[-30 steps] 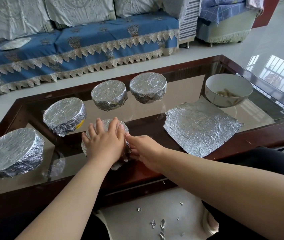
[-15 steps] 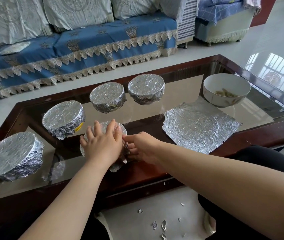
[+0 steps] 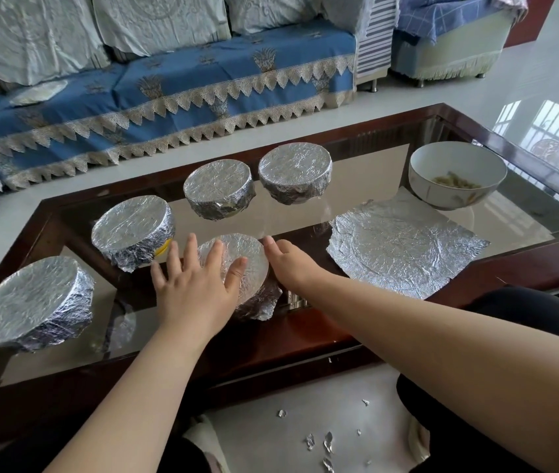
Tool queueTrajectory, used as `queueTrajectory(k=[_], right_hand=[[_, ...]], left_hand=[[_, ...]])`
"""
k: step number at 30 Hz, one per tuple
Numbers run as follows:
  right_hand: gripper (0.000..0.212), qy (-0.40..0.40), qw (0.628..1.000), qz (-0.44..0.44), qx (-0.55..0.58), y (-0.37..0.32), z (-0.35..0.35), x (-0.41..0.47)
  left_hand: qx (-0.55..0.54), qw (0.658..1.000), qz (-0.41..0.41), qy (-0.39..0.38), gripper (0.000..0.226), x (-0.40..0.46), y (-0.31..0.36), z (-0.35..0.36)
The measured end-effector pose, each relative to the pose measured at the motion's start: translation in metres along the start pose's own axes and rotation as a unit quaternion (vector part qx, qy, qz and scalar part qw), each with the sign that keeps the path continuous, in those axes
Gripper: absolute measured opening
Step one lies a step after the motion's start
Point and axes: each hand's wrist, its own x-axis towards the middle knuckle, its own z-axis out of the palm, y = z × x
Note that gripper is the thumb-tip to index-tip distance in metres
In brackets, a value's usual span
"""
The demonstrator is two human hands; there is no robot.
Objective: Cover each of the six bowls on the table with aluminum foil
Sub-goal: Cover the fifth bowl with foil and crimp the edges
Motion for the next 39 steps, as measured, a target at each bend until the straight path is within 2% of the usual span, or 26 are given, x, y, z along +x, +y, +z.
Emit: queueTrajectory(k=[4, 9, 16, 23, 31, 35, 39], right_hand=[[0.057, 0.03, 0.999, -0.029, 0.013, 0.007, 0.006, -0.003], [0.047, 0.047, 0.994, -0.076, 0.069, 0.016, 0.011, -0.014], [0.036, 0.075, 0.993, -0.034, 0.08, 0.018, 0.017, -0.011], [0.037, 0.107, 0.991, -0.005, 0.076, 0.016, 0.022, -0.003], [0.021, 0.121, 0.985, 0.022, 0.118, 0.014, 0.023, 0.001], [0.014, 0.147, 0.98, 0.014, 0.131, 0.012, 0.023, -0.001], [0.013, 0.164, 0.984, -0.009, 0.071, 0.011, 0.018, -0.006]], left_hand=[[-0.039, 0.998, 0.049, 0.027, 0.081, 0.004, -0.005, 0.008], [-0.107, 0.993, 0.053, -0.003, 0.076, 0.006, -0.005, 0.01], [-0.137, 0.989, 0.044, 0.037, 0.077, 0.007, -0.005, 0.016], [-0.143, 0.986, 0.051, 0.067, 0.085, 0.006, -0.004, 0.015], [-0.144, 0.986, 0.049, 0.062, 0.071, 0.007, -0.004, 0.016], [-0.141, 0.987, 0.05, 0.065, 0.074, 0.007, -0.003, 0.016], [-0.14, 0.986, 0.051, 0.073, 0.079, 0.007, -0.003, 0.017]])
